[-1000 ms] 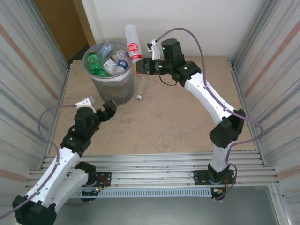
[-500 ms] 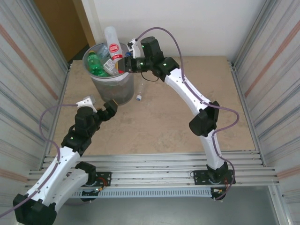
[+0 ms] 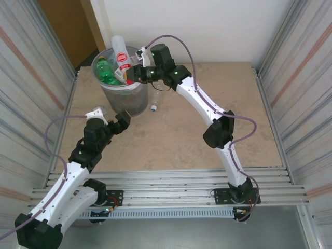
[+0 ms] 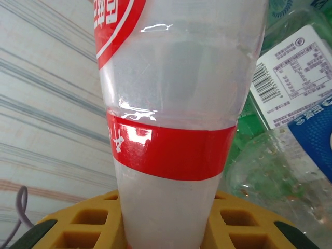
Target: Put the plastic bottles in the bin
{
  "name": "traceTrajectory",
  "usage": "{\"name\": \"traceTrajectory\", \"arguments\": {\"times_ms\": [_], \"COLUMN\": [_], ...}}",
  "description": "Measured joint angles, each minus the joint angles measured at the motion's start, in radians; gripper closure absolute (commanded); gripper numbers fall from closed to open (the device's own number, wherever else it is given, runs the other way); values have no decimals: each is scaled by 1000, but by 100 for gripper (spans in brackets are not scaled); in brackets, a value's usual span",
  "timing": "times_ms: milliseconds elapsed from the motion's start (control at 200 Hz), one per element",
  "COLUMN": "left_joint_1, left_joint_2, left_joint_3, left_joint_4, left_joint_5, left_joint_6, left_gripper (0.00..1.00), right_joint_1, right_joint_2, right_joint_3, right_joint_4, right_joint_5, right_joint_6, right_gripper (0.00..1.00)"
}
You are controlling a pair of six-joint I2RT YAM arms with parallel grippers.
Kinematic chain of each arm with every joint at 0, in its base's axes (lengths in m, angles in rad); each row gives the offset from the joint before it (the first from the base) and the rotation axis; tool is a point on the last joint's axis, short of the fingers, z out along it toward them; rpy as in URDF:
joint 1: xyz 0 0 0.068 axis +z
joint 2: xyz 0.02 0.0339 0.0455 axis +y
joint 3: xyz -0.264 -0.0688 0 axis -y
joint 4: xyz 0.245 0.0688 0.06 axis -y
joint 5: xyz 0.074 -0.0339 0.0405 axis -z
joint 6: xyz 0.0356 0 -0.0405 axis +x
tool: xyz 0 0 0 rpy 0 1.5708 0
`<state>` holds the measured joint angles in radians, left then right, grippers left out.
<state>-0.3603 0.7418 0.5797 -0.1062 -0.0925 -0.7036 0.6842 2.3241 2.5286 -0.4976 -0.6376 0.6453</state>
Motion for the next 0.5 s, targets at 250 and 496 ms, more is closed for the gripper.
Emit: {"name": "traceTrajectory", "arguments": {"times_ms": [250, 496], "left_joint_1": [0, 0], "left_joint_2": [0, 0], "left_joint_3": [0, 0], "left_joint_4": [4, 7], "left_joint_5": [6, 7], "left_joint_6": [0, 0], "left_gripper": [1, 1], "right_joint_1": [4, 4], "right_joint_2": [20, 38], "right_joint_3": [15, 35], "right_joint_4": [26, 50], "right_joint_5": [-38, -53], "right_joint_6": [36, 59], "right_gripper": [64, 59]}}
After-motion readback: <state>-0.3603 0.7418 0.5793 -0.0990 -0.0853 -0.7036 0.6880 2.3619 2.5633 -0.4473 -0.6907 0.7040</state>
